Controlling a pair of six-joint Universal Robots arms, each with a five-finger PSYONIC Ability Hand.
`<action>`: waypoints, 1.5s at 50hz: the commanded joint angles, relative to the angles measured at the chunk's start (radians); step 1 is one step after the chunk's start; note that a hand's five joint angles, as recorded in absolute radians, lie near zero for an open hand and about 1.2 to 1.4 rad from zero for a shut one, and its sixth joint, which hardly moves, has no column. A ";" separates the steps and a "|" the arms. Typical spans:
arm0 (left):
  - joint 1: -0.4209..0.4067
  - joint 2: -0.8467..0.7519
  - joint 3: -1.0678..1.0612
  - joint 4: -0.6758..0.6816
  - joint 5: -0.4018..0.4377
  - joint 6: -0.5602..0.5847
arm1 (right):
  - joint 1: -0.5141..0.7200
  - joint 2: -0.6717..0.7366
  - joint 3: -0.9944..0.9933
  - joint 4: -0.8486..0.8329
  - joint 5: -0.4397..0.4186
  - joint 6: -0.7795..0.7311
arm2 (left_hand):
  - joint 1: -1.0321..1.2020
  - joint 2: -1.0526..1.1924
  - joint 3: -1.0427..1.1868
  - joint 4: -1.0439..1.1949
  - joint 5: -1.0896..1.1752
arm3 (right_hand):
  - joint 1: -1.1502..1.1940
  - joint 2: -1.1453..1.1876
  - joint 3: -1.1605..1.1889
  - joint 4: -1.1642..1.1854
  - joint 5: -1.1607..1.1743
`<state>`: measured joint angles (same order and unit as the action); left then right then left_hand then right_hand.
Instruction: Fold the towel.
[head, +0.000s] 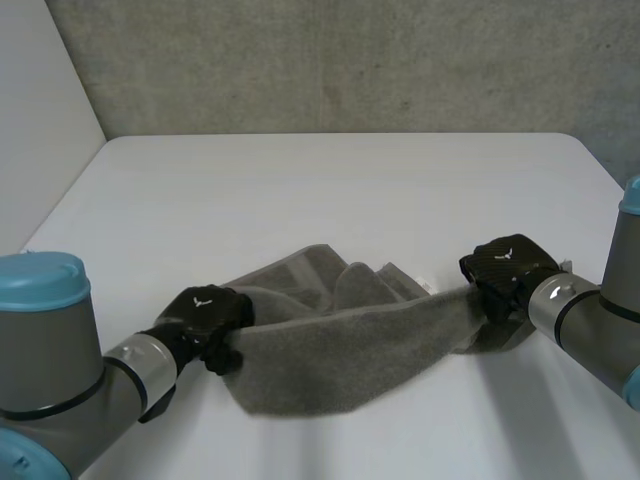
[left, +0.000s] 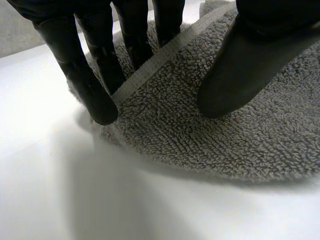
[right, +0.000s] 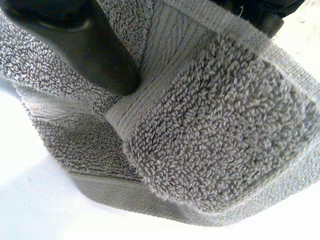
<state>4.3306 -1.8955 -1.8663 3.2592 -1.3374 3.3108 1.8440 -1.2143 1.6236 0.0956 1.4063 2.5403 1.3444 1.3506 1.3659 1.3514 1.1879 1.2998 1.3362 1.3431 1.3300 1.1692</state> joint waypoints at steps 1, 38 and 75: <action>0.001 0.001 0.093 0.008 0.000 -0.007 | 0.011 -0.007 -0.093 -0.017 -0.004 0.001 | 0.052 0.046 0.030 0.045 0.034 | 0.096 0.060 0.053 0.066 0.053; 0.015 0.059 0.233 0.501 -0.131 -0.128 | 0.089 0.150 -0.593 0.064 -0.076 -0.032 | 0.052 0.046 0.030 0.045 0.034 | 0.096 0.060 0.053 0.066 0.053; 0.080 0.069 -0.117 0.433 0.006 0.076 | -0.040 -0.060 0.021 -0.086 -0.024 -0.028 | 0.052 0.046 0.030 0.045 0.034 | 0.096 0.060 0.053 0.066 0.053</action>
<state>4.4333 -1.7714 -1.9952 3.6783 -1.3361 3.3864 1.8589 -1.2533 1.5829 0.0270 1.3634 2.5049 1.3519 1.3574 1.3820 1.3552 1.1939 1.2988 1.3414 1.3444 1.3301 1.1707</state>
